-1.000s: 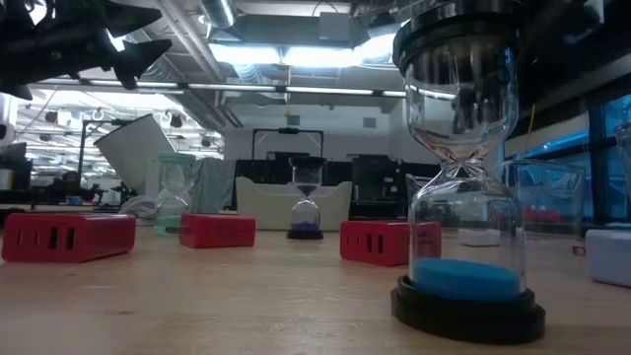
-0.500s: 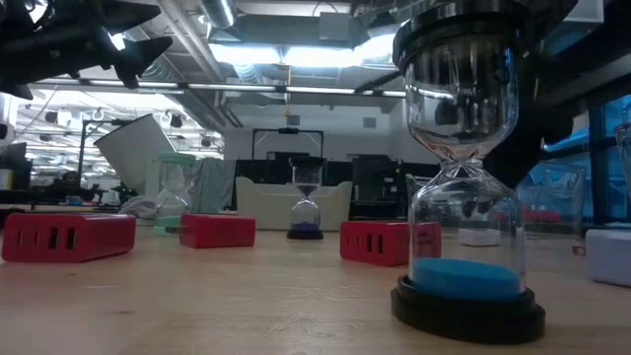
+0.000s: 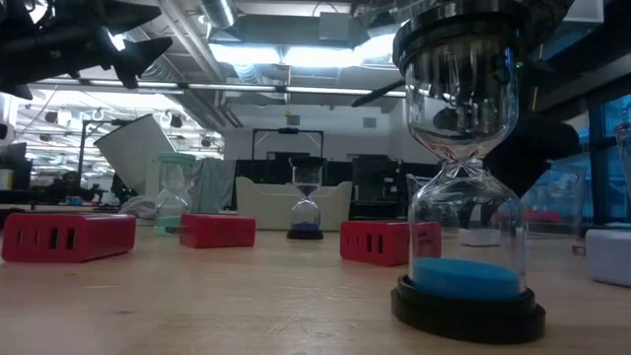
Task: Pick & Place Office items
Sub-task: Put the white digital clock into the top transparent bin
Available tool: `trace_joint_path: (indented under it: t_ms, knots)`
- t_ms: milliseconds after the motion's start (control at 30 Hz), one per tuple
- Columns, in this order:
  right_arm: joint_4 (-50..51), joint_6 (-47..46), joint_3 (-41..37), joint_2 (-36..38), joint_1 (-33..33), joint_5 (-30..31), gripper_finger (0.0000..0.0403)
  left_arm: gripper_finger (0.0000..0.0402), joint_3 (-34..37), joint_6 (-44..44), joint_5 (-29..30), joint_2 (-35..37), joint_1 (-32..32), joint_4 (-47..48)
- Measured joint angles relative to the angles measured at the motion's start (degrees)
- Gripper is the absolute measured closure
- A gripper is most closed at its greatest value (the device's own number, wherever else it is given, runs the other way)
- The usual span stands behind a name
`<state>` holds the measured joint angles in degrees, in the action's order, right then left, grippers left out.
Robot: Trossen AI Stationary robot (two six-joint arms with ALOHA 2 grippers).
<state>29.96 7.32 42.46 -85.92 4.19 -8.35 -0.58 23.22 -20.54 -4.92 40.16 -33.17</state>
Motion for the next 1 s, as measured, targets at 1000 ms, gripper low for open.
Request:
trace_joint_path:
  t_ms: [1000]
  knots:
    - [4.5, 8.4, 7.0, -9.7, -3.8, 4.4, 0.0117, 0.0105, 0.0, 0.1, 0.5, 0.0, 0.0, 0.5]
